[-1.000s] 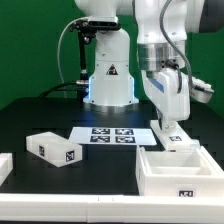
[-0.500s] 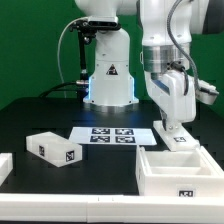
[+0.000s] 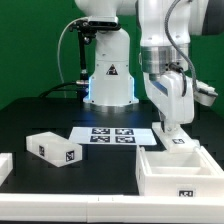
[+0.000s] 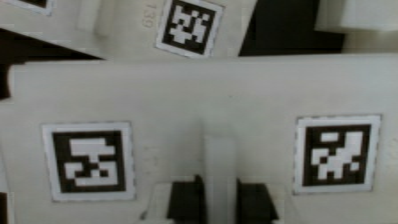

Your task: Assemble cabinet

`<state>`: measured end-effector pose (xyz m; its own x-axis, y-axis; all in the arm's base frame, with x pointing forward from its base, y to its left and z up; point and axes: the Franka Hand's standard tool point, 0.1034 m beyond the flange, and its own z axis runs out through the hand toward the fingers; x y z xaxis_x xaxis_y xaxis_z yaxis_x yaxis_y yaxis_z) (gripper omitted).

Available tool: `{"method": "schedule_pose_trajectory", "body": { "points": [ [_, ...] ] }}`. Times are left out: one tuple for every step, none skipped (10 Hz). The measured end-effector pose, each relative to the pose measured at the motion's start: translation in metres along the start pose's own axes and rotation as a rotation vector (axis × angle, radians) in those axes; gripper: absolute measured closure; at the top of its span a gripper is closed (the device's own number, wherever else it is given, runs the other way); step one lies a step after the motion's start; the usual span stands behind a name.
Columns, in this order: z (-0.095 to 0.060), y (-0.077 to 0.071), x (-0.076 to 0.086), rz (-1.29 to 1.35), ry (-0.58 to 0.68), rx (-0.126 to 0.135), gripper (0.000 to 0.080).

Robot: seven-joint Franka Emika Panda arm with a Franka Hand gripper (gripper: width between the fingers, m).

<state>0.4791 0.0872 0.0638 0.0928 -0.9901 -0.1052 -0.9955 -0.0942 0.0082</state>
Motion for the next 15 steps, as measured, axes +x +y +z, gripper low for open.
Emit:
{"method": "schedule_pose_trajectory", "body": {
  "points": [
    [0.000, -0.004, -0.002, -0.002, 0.000, 0.003, 0.0735],
    [0.000, -0.007, -0.002, -0.004, 0.001, 0.007, 0.0735],
    [0.000, -0.011, -0.002, -0.004, 0.003, 0.011, 0.0735],
    [0.001, -0.015, -0.002, -0.002, 0.005, 0.014, 0.0735],
    [0.002, -0.020, -0.002, -0.001, 0.008, 0.018, 0.0735],
    [0.002, -0.029, -0.001, 0.000, 0.012, 0.026, 0.0735],
    [0.002, -0.037, 0.001, 0.005, 0.014, 0.034, 0.0735],
    [0.001, -0.045, 0.000, 0.024, 0.009, 0.037, 0.0735],
    [0.000, -0.054, -0.001, 0.039, 0.010, 0.045, 0.0735],
    [0.002, -0.060, -0.001, 0.064, 0.013, 0.050, 0.0735],
    [0.002, -0.067, 0.000, 0.070, 0.017, 0.058, 0.0735],
    [0.002, -0.066, 0.000, 0.069, 0.018, 0.058, 0.0735],
    [0.003, -0.066, 0.001, 0.069, 0.018, 0.058, 0.0735],
    [0.003, -0.066, 0.001, 0.069, 0.018, 0.058, 0.0735],
    [0.003, -0.066, 0.001, 0.069, 0.018, 0.058, 0.0735]
  ]
}}
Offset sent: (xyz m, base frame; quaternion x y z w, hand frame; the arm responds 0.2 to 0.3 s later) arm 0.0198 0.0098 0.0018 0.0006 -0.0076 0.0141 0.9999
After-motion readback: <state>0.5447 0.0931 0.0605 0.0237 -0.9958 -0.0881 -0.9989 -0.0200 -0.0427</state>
